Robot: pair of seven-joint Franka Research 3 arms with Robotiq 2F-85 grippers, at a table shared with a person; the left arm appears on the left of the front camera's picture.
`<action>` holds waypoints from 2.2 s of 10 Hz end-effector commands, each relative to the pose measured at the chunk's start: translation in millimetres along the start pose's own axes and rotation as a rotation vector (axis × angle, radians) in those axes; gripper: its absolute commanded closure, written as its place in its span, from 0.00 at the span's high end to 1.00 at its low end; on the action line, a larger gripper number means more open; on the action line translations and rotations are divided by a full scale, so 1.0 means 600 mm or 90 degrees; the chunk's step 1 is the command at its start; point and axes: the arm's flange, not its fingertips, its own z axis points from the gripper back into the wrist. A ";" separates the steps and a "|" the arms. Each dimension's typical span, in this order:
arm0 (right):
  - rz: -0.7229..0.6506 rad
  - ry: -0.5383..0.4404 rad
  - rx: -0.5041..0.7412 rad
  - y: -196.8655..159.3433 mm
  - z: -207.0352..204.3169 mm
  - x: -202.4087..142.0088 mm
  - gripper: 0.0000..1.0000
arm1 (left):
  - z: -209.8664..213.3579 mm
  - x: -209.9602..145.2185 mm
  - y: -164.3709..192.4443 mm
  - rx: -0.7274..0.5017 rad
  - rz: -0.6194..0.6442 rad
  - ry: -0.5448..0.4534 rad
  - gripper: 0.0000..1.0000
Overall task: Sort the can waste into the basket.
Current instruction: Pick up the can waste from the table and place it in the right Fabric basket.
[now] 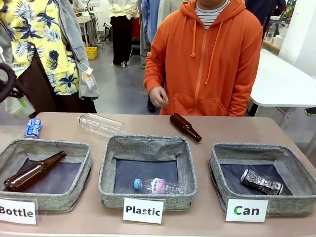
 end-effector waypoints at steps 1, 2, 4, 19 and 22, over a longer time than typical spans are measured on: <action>0.012 0.003 -0.001 0.003 0.003 0.000 1.00 | -0.016 -0.012 0.007 0.011 0.004 0.038 1.00; 0.012 0.003 -0.001 0.003 0.003 0.000 1.00 | -0.016 -0.012 0.007 0.011 0.004 0.038 1.00; 0.012 0.003 -0.001 0.003 0.003 0.000 1.00 | -0.006 -0.003 0.002 -0.001 -0.001 0.012 1.00; 0.012 0.003 -0.001 0.003 0.003 0.000 1.00 | -0.357 0.180 0.022 0.145 0.023 0.173 0.55; 0.012 0.003 -0.001 0.003 0.003 0.000 1.00 | -0.357 0.177 0.019 0.142 0.015 0.182 0.00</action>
